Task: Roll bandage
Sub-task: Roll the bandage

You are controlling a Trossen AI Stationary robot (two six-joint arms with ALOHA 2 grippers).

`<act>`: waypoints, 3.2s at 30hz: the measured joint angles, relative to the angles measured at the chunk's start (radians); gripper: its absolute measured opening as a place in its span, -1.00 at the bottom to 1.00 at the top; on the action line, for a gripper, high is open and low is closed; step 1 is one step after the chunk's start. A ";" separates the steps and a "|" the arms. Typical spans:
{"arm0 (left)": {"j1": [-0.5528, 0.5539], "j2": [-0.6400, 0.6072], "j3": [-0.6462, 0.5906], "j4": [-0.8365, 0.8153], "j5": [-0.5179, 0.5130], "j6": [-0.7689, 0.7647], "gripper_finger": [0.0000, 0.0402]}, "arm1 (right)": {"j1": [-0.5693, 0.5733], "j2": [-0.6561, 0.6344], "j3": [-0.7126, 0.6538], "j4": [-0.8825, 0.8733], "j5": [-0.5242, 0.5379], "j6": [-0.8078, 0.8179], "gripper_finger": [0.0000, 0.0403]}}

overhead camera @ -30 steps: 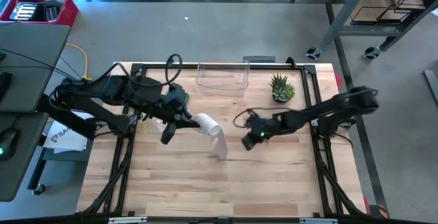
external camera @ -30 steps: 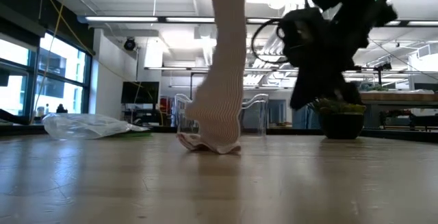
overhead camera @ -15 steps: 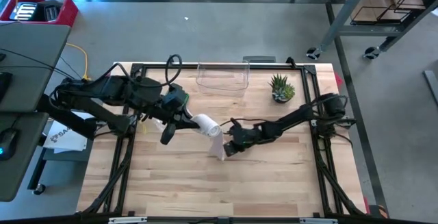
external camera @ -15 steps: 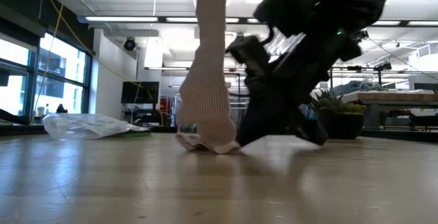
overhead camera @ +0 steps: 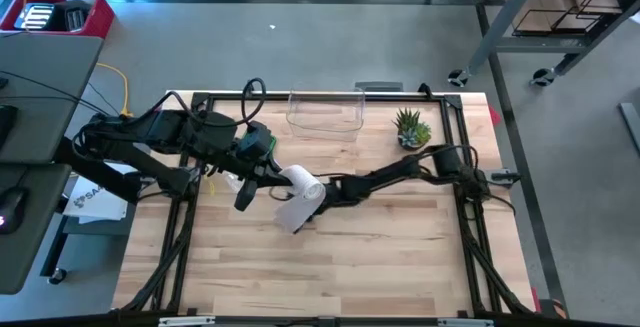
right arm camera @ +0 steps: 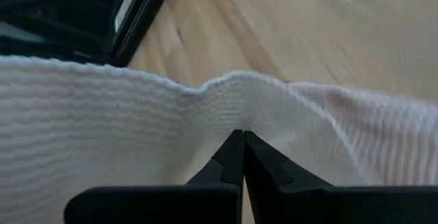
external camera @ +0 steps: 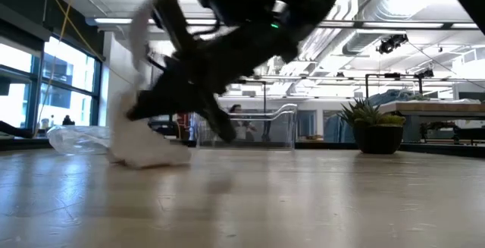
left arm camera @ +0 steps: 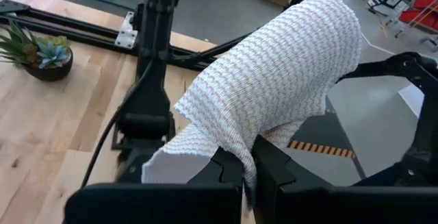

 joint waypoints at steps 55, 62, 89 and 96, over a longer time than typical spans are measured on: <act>0.244 0.838 0.021 0.541 0.243 0.686 -1.00 | -0.068 -1.577 -0.630 -0.708 0.587 -0.096 -1.00; 0.233 0.954 0.148 0.576 0.236 0.746 -0.98 | -0.061 -1.555 -0.630 -0.706 0.587 -0.092 -1.00; 0.250 1.189 0.589 0.321 0.054 0.690 -0.18 | -0.062 -1.572 -0.630 -0.671 0.573 -0.128 -1.00; 0.286 1.077 0.487 -0.059 0.202 0.569 -0.30 | -0.062 -1.604 -0.630 -0.749 0.491 -0.120 -1.00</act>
